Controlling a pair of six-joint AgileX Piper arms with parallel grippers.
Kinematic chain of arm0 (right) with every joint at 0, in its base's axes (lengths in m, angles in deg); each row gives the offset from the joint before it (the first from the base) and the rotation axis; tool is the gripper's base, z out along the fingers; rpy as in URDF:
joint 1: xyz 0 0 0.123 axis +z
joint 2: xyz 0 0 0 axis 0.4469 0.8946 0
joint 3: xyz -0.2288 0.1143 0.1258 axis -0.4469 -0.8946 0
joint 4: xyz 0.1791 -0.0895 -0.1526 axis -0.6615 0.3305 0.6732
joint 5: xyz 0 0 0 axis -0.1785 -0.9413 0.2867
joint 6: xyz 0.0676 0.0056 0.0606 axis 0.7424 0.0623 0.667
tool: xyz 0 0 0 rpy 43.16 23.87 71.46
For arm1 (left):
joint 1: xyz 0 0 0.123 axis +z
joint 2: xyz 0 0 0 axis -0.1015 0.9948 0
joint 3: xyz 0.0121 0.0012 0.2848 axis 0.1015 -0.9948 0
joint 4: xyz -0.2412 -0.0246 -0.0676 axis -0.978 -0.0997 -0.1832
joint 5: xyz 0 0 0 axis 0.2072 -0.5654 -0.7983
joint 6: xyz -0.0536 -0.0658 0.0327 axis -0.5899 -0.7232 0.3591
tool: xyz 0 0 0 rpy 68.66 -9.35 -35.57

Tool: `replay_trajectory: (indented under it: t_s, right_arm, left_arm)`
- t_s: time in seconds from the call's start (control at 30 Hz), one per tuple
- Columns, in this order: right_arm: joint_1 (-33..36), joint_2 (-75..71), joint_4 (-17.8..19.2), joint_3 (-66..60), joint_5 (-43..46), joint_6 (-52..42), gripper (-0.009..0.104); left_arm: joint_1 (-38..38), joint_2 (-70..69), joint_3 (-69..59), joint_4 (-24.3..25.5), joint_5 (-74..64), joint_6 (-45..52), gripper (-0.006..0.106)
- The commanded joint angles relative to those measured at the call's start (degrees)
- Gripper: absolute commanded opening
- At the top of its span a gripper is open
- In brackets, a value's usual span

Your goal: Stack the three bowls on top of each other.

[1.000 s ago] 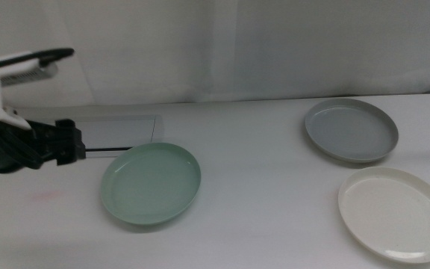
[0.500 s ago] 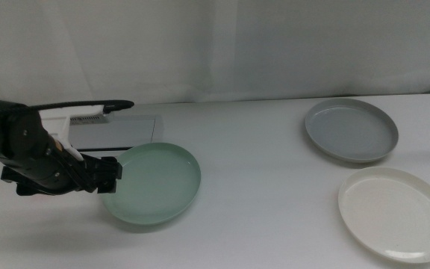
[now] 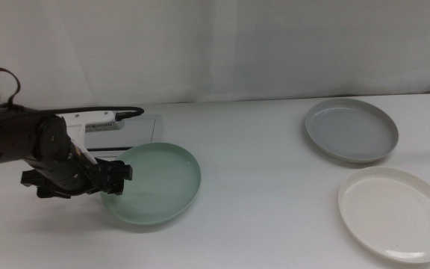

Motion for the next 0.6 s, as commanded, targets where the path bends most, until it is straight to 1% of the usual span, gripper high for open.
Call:
replay_trajectory:
  t_s: [0.0, 0.2, 0.23, 0.27, 0.33, 0.43, 0.57]
  right_arm:
    - [0.24, -1.97, 0.73, -2.35, 0.56, -0.15, 0.103]
    - [0.24, -1.97, 0.73, -2.35, 0.56, -0.15, 0.103]
    - [0.24, -1.97, 0.73, -2.35, 0.56, -0.15, 0.103]
    - [0.24, -1.97, 0.73, -2.35, 0.56, -0.15, 0.103]
    - [0.24, -1.97, 0.81, -2.35, 0.56, -0.15, 0.103]
    - [0.24, -1.97, 0.81, -2.35, 0.56, -0.15, 0.103]
    - [0.24, -1.97, 0.81, -2.35, 0.56, -0.15, 0.103]
  left_arm:
    - [-0.2, 1.28, 1.02, -0.02, 0.5, -0.67, 0.08]
    - [-0.2, 3.84, 1.17, -0.35, 0.42, -1.07, 0.069]
    - [-0.2, 4.06, 1.17, -0.35, 0.42, -1.4, 0.065]
    - [-0.2, 4.21, 1.17, -0.35, 0.42, -1.96, 0.059]
    - [-0.2, 4.34, 1.17, -0.35, 0.42, -2.62, 0.04]
    - [-0.2, 4.34, 1.17, -0.35, 0.53, -2.48, -0.004]
    - [-0.2, 4.34, 1.17, -0.41, 1.47, -2.54, -0.003]
